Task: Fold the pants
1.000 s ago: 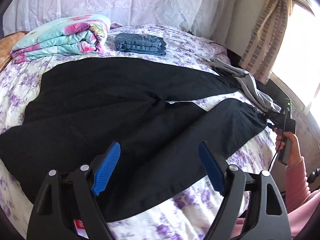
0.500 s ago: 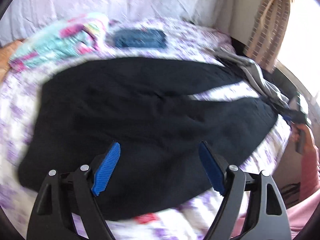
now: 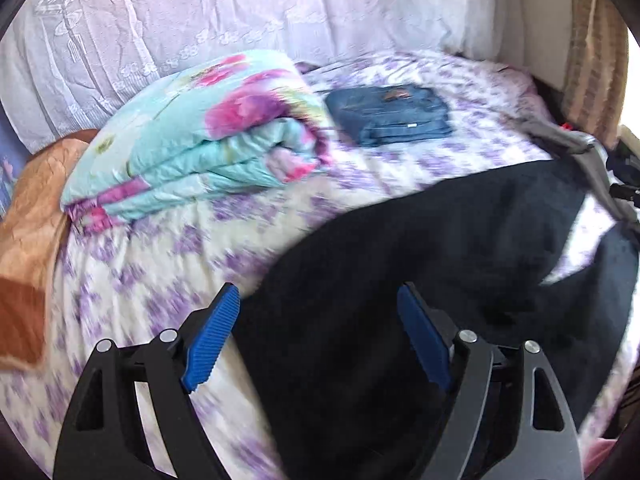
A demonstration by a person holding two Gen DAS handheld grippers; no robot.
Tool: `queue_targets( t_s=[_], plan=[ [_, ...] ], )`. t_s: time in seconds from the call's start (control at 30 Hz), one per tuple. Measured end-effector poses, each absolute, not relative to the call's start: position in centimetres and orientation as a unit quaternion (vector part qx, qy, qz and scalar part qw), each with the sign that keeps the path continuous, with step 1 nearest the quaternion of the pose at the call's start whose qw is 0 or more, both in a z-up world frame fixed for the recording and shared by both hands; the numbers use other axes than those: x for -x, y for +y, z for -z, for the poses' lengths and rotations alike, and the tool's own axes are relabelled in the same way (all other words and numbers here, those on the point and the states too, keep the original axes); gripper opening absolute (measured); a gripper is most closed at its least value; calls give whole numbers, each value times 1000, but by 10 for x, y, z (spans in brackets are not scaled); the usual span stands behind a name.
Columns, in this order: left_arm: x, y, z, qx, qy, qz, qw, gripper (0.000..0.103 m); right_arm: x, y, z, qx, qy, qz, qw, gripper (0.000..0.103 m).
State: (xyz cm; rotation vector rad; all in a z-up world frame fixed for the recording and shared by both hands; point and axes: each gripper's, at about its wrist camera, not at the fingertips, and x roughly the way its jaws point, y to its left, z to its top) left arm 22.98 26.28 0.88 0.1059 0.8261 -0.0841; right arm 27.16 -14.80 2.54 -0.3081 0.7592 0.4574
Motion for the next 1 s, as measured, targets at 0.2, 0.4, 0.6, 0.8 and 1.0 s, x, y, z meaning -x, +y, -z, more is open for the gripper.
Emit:
queue_targets(
  t_s=[0.2, 0.4, 0.6, 0.8, 1.0],
  plan=[
    [-286, 295, 22, -31, 450, 95, 888, 79, -349, -52, -5, 211, 371, -285, 858, 87],
    [-320, 315, 45, 17, 491, 196, 848, 79, -394, 1, 9, 227, 433, -386, 783, 86],
    [-338, 308, 71, -18, 525, 247, 815, 78, -427, 33, 32, 254, 479, -419, 728, 86],
    [-340, 305, 72, -40, 512, 271, 814, 56, -435, 52, 86, 300, 565, -425, 640, 46],
    [-333, 302, 54, -53, 474, 279, 833, 10, -429, 57, 52, 305, 498, -434, 686, 5]
  ],
)
